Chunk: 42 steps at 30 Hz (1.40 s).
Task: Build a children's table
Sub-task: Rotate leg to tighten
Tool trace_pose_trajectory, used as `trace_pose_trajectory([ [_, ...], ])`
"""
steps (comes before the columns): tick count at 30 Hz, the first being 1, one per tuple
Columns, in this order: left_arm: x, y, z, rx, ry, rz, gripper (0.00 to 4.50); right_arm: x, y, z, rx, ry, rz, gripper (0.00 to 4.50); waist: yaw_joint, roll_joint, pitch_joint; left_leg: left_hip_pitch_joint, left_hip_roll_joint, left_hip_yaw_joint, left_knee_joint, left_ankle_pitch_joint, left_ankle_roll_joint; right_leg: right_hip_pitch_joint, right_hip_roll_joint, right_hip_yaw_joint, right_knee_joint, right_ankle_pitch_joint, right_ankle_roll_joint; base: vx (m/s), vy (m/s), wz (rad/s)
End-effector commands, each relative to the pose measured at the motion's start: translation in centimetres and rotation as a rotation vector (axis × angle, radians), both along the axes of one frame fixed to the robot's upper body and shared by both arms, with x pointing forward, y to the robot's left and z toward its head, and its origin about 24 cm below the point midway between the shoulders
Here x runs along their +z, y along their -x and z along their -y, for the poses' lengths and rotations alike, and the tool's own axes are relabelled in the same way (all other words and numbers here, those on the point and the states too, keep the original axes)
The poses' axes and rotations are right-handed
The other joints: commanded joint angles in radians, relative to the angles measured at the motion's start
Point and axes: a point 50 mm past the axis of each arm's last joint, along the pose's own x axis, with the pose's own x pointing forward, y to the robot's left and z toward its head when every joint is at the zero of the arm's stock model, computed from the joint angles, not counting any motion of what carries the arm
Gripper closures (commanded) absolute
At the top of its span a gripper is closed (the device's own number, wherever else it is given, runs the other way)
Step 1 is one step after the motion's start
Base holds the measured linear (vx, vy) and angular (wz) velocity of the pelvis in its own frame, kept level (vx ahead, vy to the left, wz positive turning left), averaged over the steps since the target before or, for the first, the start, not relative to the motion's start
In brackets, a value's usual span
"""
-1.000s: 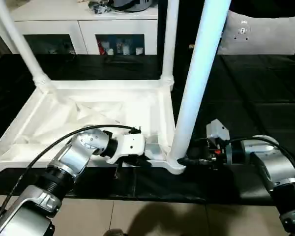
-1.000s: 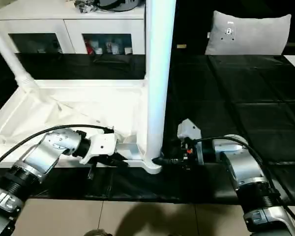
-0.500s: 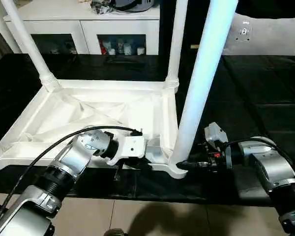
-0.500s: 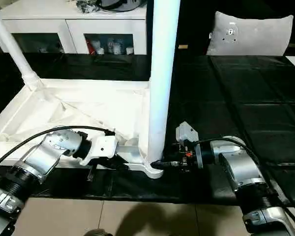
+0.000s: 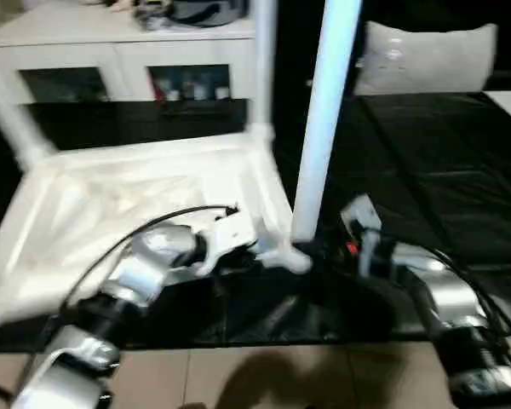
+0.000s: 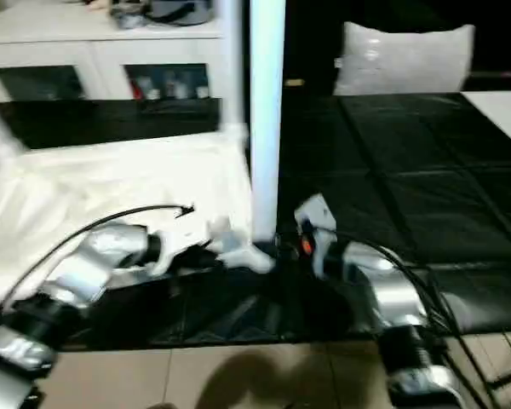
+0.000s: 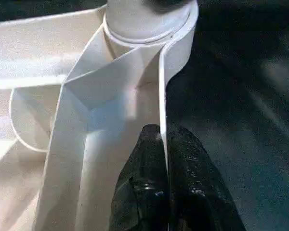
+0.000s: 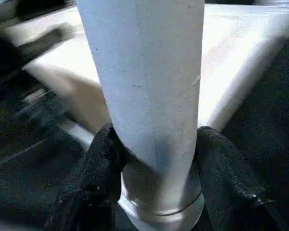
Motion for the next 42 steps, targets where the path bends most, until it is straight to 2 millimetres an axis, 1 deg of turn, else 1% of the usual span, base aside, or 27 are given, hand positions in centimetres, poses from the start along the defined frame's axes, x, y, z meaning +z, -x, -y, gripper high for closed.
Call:
trace_pose_trajectory([
  [1, 0.6, 1.0, 4.6, -0.094, 0.088, 0.008, 4.5, -1.9, 0.2, -3.4, -0.012, 0.006, -0.107, 2.59, 0.001, -0.009, -0.055, -0.007, 0.003, -0.001, -0.074, -0.283, 0.038, 0.052, -0.052, 0.032, -0.108, -0.535, -0.071, 0.0, 0.0, 0.0],
  [2, 0.6, 0.8, 5.3, -0.067, 0.095, 0.014, 4.5, -2.2, -0.1, -3.9, -0.072, 0.013, -0.12, 2.59, -0.007, -0.006, -0.055, -0.008, 0.003, 0.0, -0.074, -0.281, 0.04, 0.05, -0.051, 0.033, -0.108, -0.518, -0.08, 0.0, 0.0, 0.0],
  [4, 0.8, 0.6, 6.1, -0.03, 0.107, 0.028, 4.5, -2.5, -0.6, -4.2, -0.149, 0.036, -0.123, 2.59, -0.012, -0.006, -0.055, -0.006, 0.0, 0.0, -0.072, -0.289, 0.046, 0.05, -0.05, 0.03, -0.111, -0.526, -0.077, 0.0, 0.0, 0.0],
  [5, 1.0, 0.6, 7.0, -0.015, 0.13, 0.043, 4.5, -2.6, -1.0, -4.7, -0.197, 0.027, -0.119, 2.59, -0.017, -0.002, -0.053, -0.003, -0.001, 0.0, -0.072, -0.301, 0.046, 0.046, -0.049, 0.028, -0.114, -0.538, -0.077, 0.0, 0.0, 0.0],
  [6, 1.0, 0.6, 7.1, -0.014, 0.133, 0.045, 4.5, -2.6, -1.0, -4.8, -0.2, 0.021, -0.12, 2.59, -0.021, -0.003, -0.053, -0.004, -0.002, 0.001, -0.07, -0.307, 0.048, 0.046, -0.049, 0.026, -0.117, -0.545, -0.074, 0.0, 0.0, 0.0],
  [7, 1.3, 0.6, 7.9, -0.006, 0.157, 0.056, 4.5, -2.5, -1.2, -5.3, -0.22, -0.023, -0.129, 2.24, -0.021, -0.004, -0.053, -0.003, -0.003, 0.0, -0.07, -0.31, 0.049, 0.047, -0.05, 0.024, -0.119, -0.55, -0.071, 0.0, 0.0, 0.0],
  [8, 1.5, 0.7, 8.3, -0.018, 0.165, 0.064, 4.5, -2.3, -1.2, -5.6, -0.213, -0.026, -0.114, 2.03, -0.022, 0.0, -0.053, -0.001, -0.001, -0.001, -0.071, -0.326, 0.056, 0.045, -0.05, 0.023, -0.123, -0.557, -0.065, 0.0, 0.0, 0.0],
  [9, 1.5, 0.7, 8.3, -0.026, 0.166, 0.069, 4.5, -2.3, -1.2, -5.7, -0.206, -0.016, -0.101, 2.03, -0.021, 0.0, -0.055, 0.0, 0.001, -0.002, -0.073, -0.327, 0.058, 0.046, -0.05, 0.023, -0.122, -0.546, -0.065, 0.0, 0.0, 0.0],
  [11, 1.5, 0.7, 8.2, -0.03, 0.151, 0.083, 4.5, -2.2, -1.2, -5.7, -0.214, 0.009, -0.07, 1.79, -0.02, 0.0, -0.059, -0.008, 0.005, -0.004, -0.077, -0.305, 0.062, 0.051, -0.052, 0.03, -0.113, -0.485, -0.084, 0.0, 0.0, 0.0],
  [14, 1.3, 0.4, 7.4, -0.017, 0.117, 0.1, 4.5, -2.2, -1.2, -4.8, -0.25, 0.009, -0.049, 1.52, -0.014, 0.001, -0.062, -0.007, 0.009, -0.002, -0.077, -0.277, 0.068, 0.051, -0.053, 0.038, -0.103, -0.42, -0.113, 0.0, 0.0, 0.0],
  [16, 1.1, 0.2, 6.9, -0.013, 0.1, 0.11, 4.5, -2.3, -1.2, -4.2, -0.264, 0.015, -0.036, 1.45, -0.004, -0.002, -0.064, -0.011, 0.011, 0.0, -0.077, -0.241, 0.073, 0.056, -0.055, 0.042, -0.095, -0.366, -0.13, 0.0, 0.0, 0.0],
  [19, 1.0, -0.2, 5.9, -0.014, 0.075, 0.144, 4.5, -2.6, -0.9, -2.2, -0.288, 0.074, 0.005, 1.19, 0.008, -0.002, -0.066, -0.01, 0.012, 0.004, -0.076, -0.212, 0.077, 0.056, -0.057, 0.046, -0.092, -0.338, -0.138, 0.0, 0.0, 0.0],
  [20, 0.9, -0.4, 5.6, -0.005, 0.067, 0.152, 4.5, -2.7, -0.6, -1.7, -0.286, 0.051, -0.009, 1.05, 0.015, -0.004, -0.068, -0.012, 0.012, 0.005, -0.075, -0.182, 0.08, 0.06, -0.056, 0.047, -0.086, -0.305, -0.144, 0.0, 0.0, 0.0],
  [21, 0.9, -0.5, 5.6, -0.003, 0.065, 0.154, 4.5, -2.7, -0.6, -1.5, -0.288, 0.049, -0.009, 1.05, 0.019, -0.002, -0.068, -0.011, 0.013, 0.005, -0.074, -0.176, 0.084, 0.059, -0.056, 0.048, -0.087, -0.299, -0.144, 0.0, 0.0, 0.0],
  [22, 0.8, -0.8, 5.1, 0.009, 0.054, 0.171, 4.5, -2.5, -0.2, -0.4, -0.296, 0.027, -0.014, 0.99, 0.026, -0.002, -0.068, -0.013, 0.012, 0.006, -0.073, -0.162, 0.09, 0.061, -0.055, 0.049, -0.084, -0.281, -0.143, 0.0, 0.0, 0.0],
  [23, 0.7, -1.0, 4.8, 0.016, 0.048, 0.178, 4.5, -2.3, 0.3, 0.6, -0.297, 0.018, -0.001, 0.9, 0.035, -0.002, -0.069, -0.008, 0.013, 0.007, -0.072, -0.151, 0.095, 0.059, -0.052, 0.051, -0.084, -0.262, -0.137, 0.0, 0.0, 0.0],
  [24, 0.7, -1.0, 4.8, 0.016, 0.048, 0.178, 4.5, -2.3, 0.3, 0.6, -0.297, 0.018, -0.001, 0.72, 0.038, -0.003, -0.07, -0.009, 0.015, 0.007, -0.072, -0.147, 0.097, 0.06, -0.054, 0.052, -0.082, -0.253, -0.139, 0.0, 0.0, 0.0],
  [26, 0.7, -1.1, 4.6, 0.015, 0.055, 0.189, 4.5, -2.1, 1.1, 1.5, -0.262, 0.032, 0.012, 0.65, 0.042, -0.001, -0.07, -0.013, 0.017, 0.005, -0.074, -0.149, 0.094, 0.063, -0.056, 0.049, -0.08, -0.25, -0.142, 0.0, 0.0, 0.0],
  [29, 0.9, -1.2, 4.5, 0.033, 0.082, 0.206, 4.5, -1.7, 1.7, 2.1, -0.243, 0.013, 0.03, 0.39, 0.043, -0.005, -0.07, -0.016, 0.015, 0.006, -0.074, -0.155, 0.097, 0.067, -0.056, 0.048, -0.082, -0.265, -0.137, 0.0, 0.0, 0.0],
  [30, 1.4, -1.2, 4.7, 0.034, 0.142, 0.215, 4.5, -1.3, 2.3, 2.5, -0.22, 0.01, 0.059, 0.28, 0.044, -0.004, -0.067, -0.014, 0.015, 0.007, -0.074, -0.16, 0.096, 0.064, -0.057, 0.048, -0.087, -0.285, -0.131, 0.0, 0.0, 0.0],
  [31, 1.6, -1.1, 4.8, 0.031, 0.155, 0.215, 4.06, -1.2, 2.4, 2.6, -0.214, 0.011, 0.064, 0.21, 0.044, -0.006, -0.068, -0.015, 0.015, 0.006, -0.074, -0.165, 0.096, 0.064, -0.057, 0.048, -0.087, -0.298, -0.129, 0.0, 0.0, 0.0],
  [33, 1.8, -0.7, 4.9, -0.003, 0.18, 0.202, 3.95, -0.8, 2.9, 2.8, -0.18, 0.014, 0.077, 0.05, 0.046, -0.006, -0.068, -0.016, 0.015, 0.006, -0.074, -0.16, 0.098, 0.064, -0.058, 0.048, -0.087, -0.3, -0.127, 0.0, 0.0, 0.0],
  [34, 1.8, -0.3, 4.9, -0.029, 0.184, 0.19, 3.95, -0.4, 3.3, 2.8, -0.158, 0.015, 0.076, 0.05, 0.047, -0.007, -0.071, -0.017, 0.018, 0.004, -0.074, -0.14, 0.103, 0.066, -0.057, 0.05, -0.083, -0.274, -0.13, 0.0, 0.0, 0.0],
  [35, 1.8, -0.3, 4.9, -0.029, 0.184, 0.19, 3.88, -0.4, 3.3, 2.8, -0.158, 0.015, 0.076, 0.0, 0.048, -0.003, -0.071, -0.02, 0.021, 0.004, -0.072, -0.126, 0.109, 0.063, -0.057, 0.05, -0.077, -0.242, -0.146, 0.0, 0.0, 0.0],
  [37, 1.6, -0.1, 4.7, -0.036, 0.173, 0.195, 3.59, 0.2, 4.0, 2.6, -0.083, 0.016, 0.058, 0.0, 0.047, -0.005, -0.069, -0.02, 0.02, 0.004, -0.072, -0.133, 0.109, 0.065, -0.055, 0.049, -0.078, -0.244, -0.149, 0.0, 0.0, 0.0],
  [40, 1.4, 0.1, 4.0, -0.015, 0.155, 0.215, 3.52, 0.8, 4.9, 2.0, 0.024, 0.027, 0.044, 0.0, 0.045, -0.006, -0.067, -0.022, 0.016, 0.005, -0.072, -0.153, 0.112, 0.066, -0.055, 0.048, -0.083, -0.281, -0.128, 0.0, 0.0, 0.0],
  [42, 1.6, 0.2, 3.1, 0.014, 0.158, 0.211, 3.15, 1.3, 5.2, 1.2, 0.087, 0.018, 0.056, 0.0, 0.038, -0.005, -0.065, -0.022, 0.018, 0.004, -0.075, -0.164, 0.105, 0.065, -0.055, 0.048, -0.084, -0.298, -0.123, 0.0, 0.0, 0.0],
])
